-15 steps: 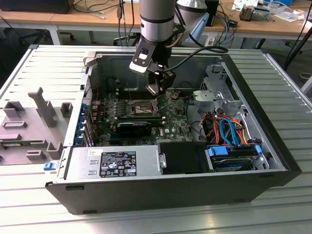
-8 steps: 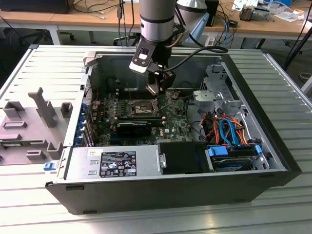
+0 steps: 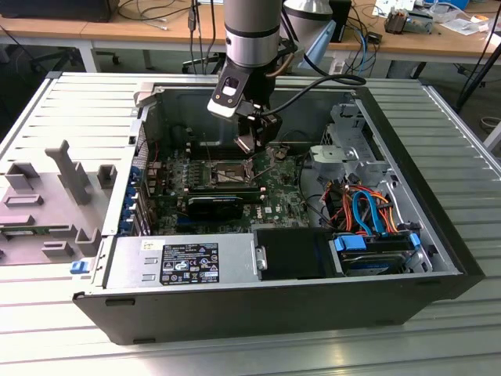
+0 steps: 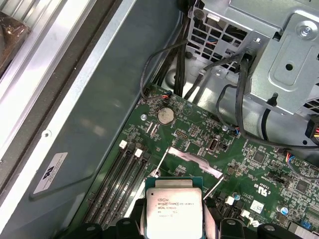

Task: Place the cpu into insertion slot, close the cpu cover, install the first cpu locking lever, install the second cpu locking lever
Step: 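Place the cpu into insertion slot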

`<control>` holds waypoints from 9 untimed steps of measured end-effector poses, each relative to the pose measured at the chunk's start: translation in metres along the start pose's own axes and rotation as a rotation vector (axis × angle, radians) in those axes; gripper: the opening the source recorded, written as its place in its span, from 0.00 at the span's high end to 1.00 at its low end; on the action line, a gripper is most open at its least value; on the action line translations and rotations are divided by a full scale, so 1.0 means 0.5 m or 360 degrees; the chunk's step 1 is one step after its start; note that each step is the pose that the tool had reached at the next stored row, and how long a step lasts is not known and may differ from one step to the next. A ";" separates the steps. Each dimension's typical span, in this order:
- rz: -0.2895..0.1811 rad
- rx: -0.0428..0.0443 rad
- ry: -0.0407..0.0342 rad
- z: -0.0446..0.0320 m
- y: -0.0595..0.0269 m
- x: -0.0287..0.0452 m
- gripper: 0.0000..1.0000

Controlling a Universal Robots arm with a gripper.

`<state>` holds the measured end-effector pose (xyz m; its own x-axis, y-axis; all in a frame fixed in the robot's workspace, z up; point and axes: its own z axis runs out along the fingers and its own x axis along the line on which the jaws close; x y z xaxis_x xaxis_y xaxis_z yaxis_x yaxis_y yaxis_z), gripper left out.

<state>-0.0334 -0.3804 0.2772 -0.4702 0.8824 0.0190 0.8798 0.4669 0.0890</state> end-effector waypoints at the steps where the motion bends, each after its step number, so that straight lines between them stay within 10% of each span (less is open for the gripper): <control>1: 0.0000 0.0000 0.0000 0.000 0.000 0.000 0.45; 9: 0.0006 0.0000 -0.0001 0.001 0.000 0.000 0.45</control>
<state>-0.0334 -0.3804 0.2769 -0.4669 0.8841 0.0190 0.8816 0.4636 0.0890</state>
